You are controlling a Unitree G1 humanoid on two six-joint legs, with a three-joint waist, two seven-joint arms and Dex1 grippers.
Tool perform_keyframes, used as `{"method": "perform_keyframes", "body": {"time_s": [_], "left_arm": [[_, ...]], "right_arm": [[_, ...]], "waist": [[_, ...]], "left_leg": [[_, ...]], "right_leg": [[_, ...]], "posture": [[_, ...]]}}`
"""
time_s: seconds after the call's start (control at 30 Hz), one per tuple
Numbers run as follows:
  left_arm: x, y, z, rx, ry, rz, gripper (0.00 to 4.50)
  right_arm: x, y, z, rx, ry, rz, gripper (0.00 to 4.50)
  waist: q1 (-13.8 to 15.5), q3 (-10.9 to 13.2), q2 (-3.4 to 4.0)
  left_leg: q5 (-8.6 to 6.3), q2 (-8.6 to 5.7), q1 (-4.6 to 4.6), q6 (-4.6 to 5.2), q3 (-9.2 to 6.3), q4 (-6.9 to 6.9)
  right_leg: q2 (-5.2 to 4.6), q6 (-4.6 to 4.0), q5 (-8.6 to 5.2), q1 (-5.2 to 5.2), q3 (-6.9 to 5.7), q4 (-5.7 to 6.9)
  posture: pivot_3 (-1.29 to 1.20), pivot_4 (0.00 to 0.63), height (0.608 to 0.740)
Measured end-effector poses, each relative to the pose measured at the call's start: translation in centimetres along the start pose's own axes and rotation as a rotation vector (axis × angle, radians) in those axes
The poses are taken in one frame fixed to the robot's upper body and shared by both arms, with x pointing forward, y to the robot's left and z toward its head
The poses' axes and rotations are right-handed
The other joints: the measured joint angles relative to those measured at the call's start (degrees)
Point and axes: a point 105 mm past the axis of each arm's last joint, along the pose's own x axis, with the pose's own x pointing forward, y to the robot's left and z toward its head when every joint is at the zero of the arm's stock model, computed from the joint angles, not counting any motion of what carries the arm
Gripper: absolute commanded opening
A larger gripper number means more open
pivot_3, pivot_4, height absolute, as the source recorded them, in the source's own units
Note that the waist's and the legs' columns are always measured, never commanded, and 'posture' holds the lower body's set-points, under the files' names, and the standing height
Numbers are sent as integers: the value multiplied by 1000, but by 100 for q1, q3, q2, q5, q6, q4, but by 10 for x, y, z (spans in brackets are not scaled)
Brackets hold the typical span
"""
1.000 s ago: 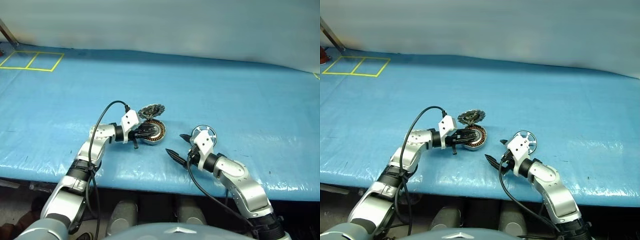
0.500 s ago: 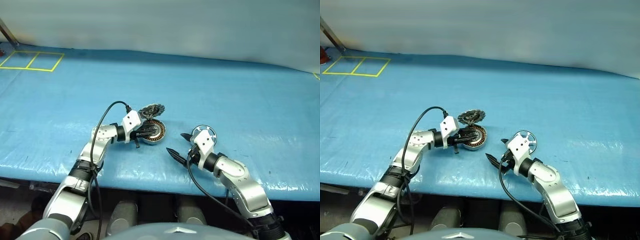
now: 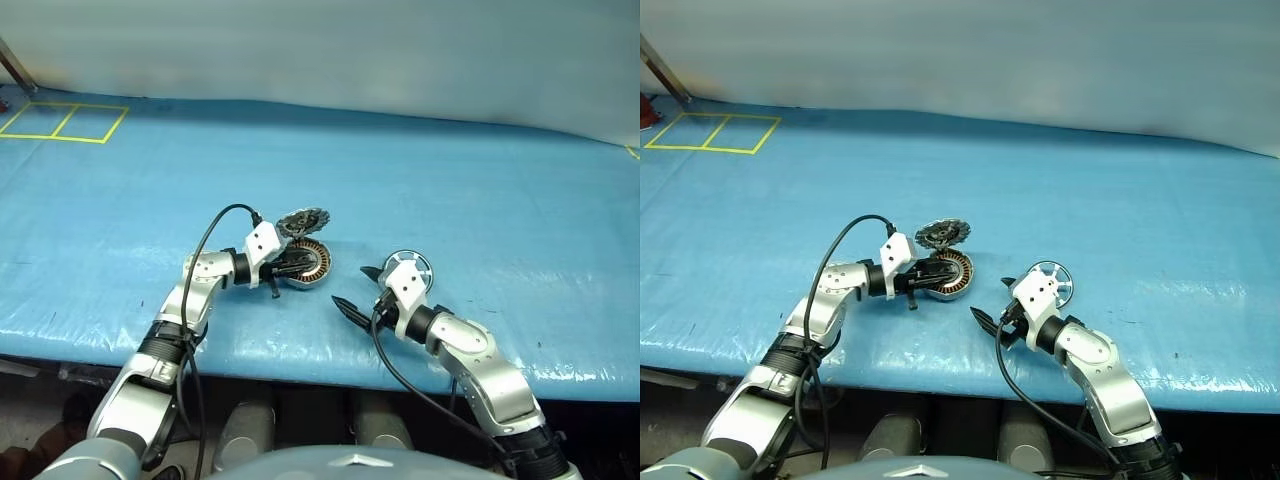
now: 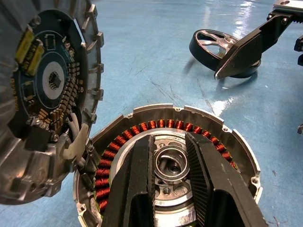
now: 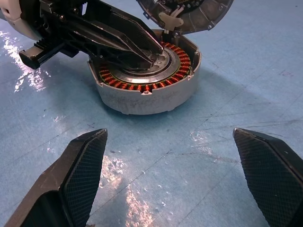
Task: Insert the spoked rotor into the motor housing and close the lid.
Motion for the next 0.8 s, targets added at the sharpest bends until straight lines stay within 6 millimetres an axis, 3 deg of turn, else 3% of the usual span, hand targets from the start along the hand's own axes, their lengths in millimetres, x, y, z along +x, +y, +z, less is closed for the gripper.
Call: {"method": "perform_keyframes", "body": {"time_s": [0.67,0.8], "left_arm": [[0,2,0,-4,-7,20,675],[0,3,-1,-23,-7,23,1930]], "right_arm": [[1,-1,-2,-12,10,-16,4500],[1,-1,-2,-16,12,-17,4500]], "waist": [[1,0,0],[0,-1,1]], "left_leg": [[0,0,1,0,0,3],[0,0,3,0,0,3]], "right_leg": [[0,1,1,2,0,1],[0,2,1,3,0,1]], "posture": [[0,150,740],[0,150,740]]}}
